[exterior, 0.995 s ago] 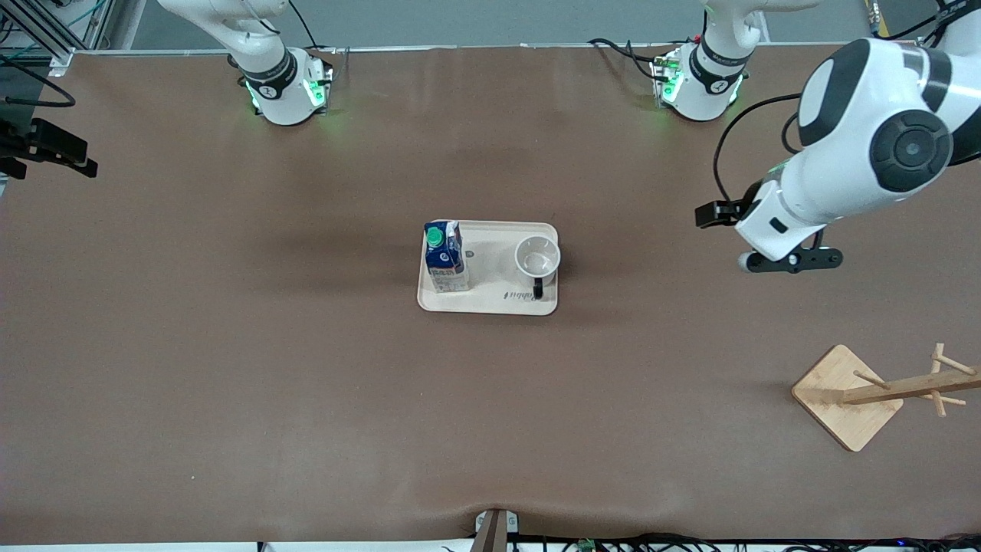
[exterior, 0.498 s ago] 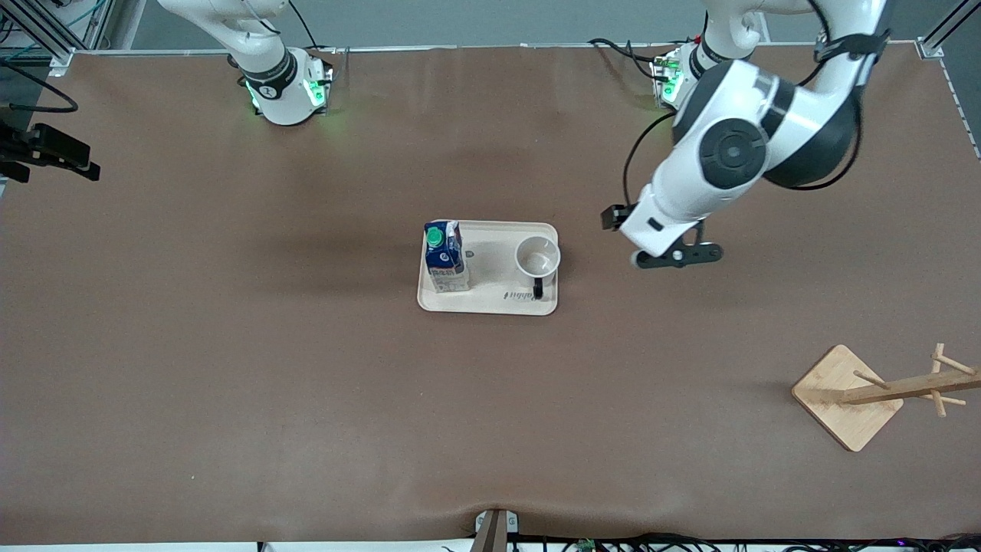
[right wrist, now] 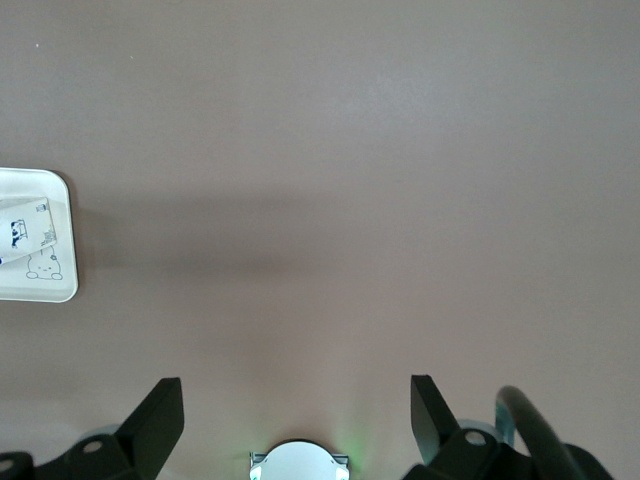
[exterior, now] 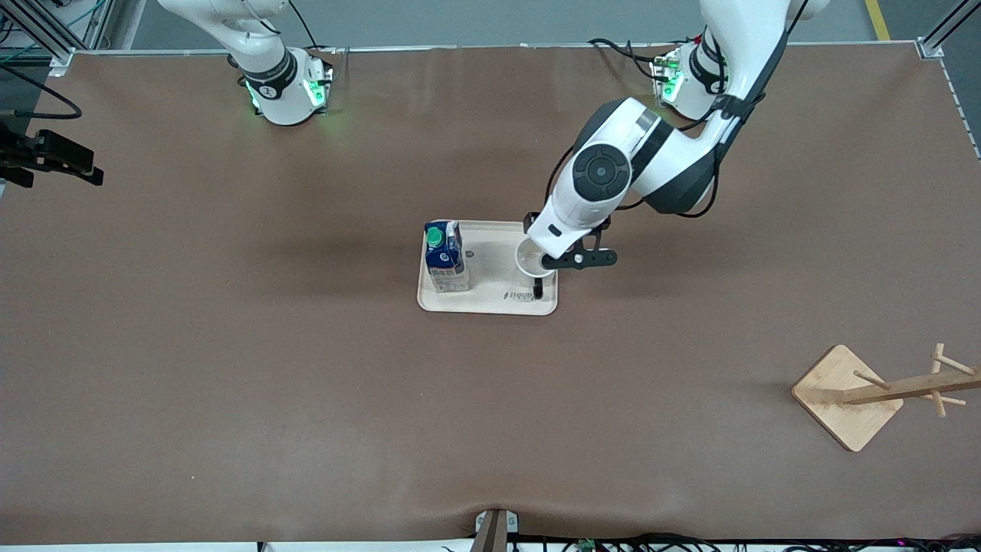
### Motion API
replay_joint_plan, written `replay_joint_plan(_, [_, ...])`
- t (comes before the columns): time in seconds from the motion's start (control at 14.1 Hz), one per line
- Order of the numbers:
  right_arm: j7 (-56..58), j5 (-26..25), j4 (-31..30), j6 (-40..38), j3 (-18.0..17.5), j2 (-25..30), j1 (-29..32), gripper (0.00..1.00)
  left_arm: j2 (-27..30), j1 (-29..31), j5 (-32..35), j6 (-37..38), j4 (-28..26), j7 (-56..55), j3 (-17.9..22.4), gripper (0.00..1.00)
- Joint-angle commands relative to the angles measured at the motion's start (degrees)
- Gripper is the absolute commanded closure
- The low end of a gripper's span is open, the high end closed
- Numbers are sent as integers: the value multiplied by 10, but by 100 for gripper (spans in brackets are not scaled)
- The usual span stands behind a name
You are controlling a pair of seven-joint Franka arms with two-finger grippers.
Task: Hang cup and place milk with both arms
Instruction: 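Reach the left gripper to the white mug and grip its rim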
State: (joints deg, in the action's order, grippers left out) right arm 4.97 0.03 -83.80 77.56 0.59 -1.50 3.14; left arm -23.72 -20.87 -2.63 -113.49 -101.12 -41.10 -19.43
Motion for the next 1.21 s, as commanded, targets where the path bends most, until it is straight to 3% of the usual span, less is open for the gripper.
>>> replay_joint_plan(0.0, [5,10,5,2,-5,-15,4,0,-25,-1,8,-24,4,-3,3,8])
replay_joint_plan(0.21, [7,7,7,1,-6,-40,5,0,-59,-1,9,-75,5,-20,4,10])
replay_joint_plan(0.5, [5,12,7,6,-6,-51,8,0,-85,0,10,-106,5,-24,8,21])
replay_joint_plan(0.64, [1,18,7,12,-6,-66,4,0,-97,0,13,-113,5,-26,8,34])
replay_joint_plan(1.14, [0,39,3,49,-8,-92,-54,0,-102,-1,34,-113,8,-26,7,97])
